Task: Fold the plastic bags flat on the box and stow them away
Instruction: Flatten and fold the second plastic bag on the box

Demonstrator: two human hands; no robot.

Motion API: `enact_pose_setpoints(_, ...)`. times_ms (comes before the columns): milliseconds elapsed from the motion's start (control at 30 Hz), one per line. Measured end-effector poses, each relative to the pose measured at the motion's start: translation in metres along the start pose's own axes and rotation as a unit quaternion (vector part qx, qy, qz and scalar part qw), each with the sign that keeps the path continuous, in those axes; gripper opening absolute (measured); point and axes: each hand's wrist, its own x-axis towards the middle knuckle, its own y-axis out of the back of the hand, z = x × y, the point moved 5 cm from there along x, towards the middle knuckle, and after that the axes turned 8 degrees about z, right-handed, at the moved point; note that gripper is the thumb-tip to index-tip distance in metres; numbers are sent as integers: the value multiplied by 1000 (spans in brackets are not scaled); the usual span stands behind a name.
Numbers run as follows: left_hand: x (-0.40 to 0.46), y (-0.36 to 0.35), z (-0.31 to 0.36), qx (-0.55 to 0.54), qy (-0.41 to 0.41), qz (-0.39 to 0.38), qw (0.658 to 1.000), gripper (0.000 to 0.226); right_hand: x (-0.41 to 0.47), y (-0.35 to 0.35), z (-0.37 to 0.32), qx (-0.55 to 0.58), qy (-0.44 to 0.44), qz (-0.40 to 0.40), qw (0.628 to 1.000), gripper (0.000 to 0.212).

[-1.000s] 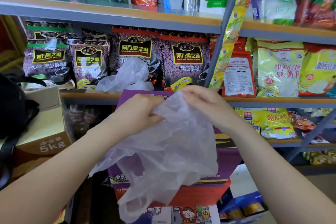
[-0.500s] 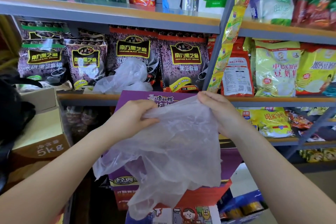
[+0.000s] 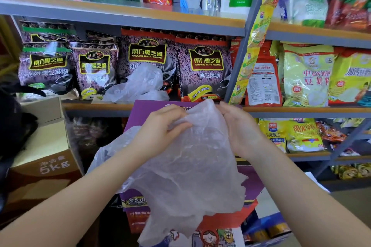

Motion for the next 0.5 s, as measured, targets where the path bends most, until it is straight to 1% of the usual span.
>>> enact_pose_setpoints(67,1,2,-5,-7,6,8,1000,33,-2,-1,3,-33,9,-25,999,41)
enact_pose_setpoints(133,2,1,-10,-8,18,3,1000,30,0,-2,5,-41,24,-18,999,41)
enact_pose_setpoints(167,2,0,-11,-9,25,0,1000,26,2,-2,4,-57,44,-2,997,36)
enact_pose_setpoints(200,2,-1,-11,-13,31,-3,999,22,2,-2,3,-85,75,20,993,26)
enact_pose_setpoints(233,2,-2,-12,-18,31,-4,999,21,0,-4,0,-136,116,38,983,16)
enact_pose_setpoints(267,2,-3,-12,-21,29,-7,999,21,-3,-9,-4,-203,163,48,964,12)
enact_pose_setpoints(333,2,-5,-12,-19,21,-17,999,22,-6,-17,-9,-305,245,57,919,11)
enact_pose_setpoints(367,1,-5,-13,-17,19,-20,999,22,-6,-19,-11,-321,268,61,906,11)
enact_pose_setpoints(433,-1,-3,-15,-17,19,-19,1000,22,-4,-17,-14,-314,295,86,898,10)
enact_pose_setpoints(500,-4,-1,-18,-16,13,-23,1000,21,0,-5,-18,-275,296,138,904,15)
